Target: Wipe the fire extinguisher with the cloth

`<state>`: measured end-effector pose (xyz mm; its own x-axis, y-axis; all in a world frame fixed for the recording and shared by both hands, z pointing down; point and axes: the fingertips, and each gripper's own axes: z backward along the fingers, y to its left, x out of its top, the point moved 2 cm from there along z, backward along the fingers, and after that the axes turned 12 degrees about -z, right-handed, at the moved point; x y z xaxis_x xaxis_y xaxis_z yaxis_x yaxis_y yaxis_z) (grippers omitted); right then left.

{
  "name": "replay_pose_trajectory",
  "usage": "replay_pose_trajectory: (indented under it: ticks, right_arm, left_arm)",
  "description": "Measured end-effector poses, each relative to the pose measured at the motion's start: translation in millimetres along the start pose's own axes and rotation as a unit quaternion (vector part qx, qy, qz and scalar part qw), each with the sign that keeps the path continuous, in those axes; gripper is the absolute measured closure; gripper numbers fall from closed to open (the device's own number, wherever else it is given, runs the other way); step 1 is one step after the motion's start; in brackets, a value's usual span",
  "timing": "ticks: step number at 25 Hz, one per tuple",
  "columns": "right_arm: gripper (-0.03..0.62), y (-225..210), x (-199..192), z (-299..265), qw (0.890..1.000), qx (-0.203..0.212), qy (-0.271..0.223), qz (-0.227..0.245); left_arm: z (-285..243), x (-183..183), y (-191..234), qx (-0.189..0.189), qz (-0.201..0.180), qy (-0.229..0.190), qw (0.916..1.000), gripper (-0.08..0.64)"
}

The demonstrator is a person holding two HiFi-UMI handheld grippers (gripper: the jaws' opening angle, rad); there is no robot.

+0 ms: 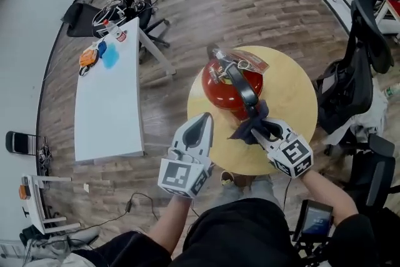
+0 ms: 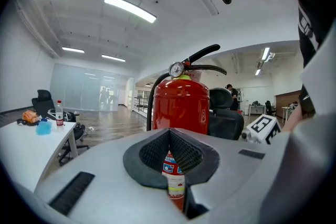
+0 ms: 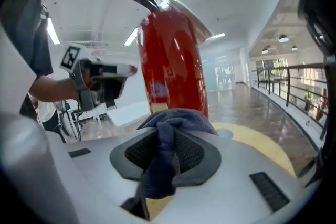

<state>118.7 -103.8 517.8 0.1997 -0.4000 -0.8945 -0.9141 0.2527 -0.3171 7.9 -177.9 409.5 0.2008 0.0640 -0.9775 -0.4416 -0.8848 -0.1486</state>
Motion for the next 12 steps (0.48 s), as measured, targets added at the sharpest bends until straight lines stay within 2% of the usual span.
replay_pose_trajectory:
  ticks: [4,7,10,12]
  right_arm:
    - [0.489,45.1,91.9,33.8,0.995,0.013,-0.075,0.071]
    - [0.489,74.1,145.6,48.8,0.992,-0.010,-0.103,0.077]
    - [0.489,100.4,164.3,47.8,0.990,-0.040,-0.116,0.071]
    - [0.489,111.5,158.4,34.4,0.991,-0.054,-0.108,0.059]
  left_arm:
    - [14.7,3.4,3.3,-0.027,0.001,-0.024,0.9993,0.536]
    - [29.1,10.9,9.1,-0.045,0.010,-0.049,0.9977,0.537]
    - [44.9,18.4,17.5,-0.053,0.012,-0.069,0.9961,0.537]
    - [54.6,19.0,23.2,-0.058,0.011,-0.078,0.9952,0.537]
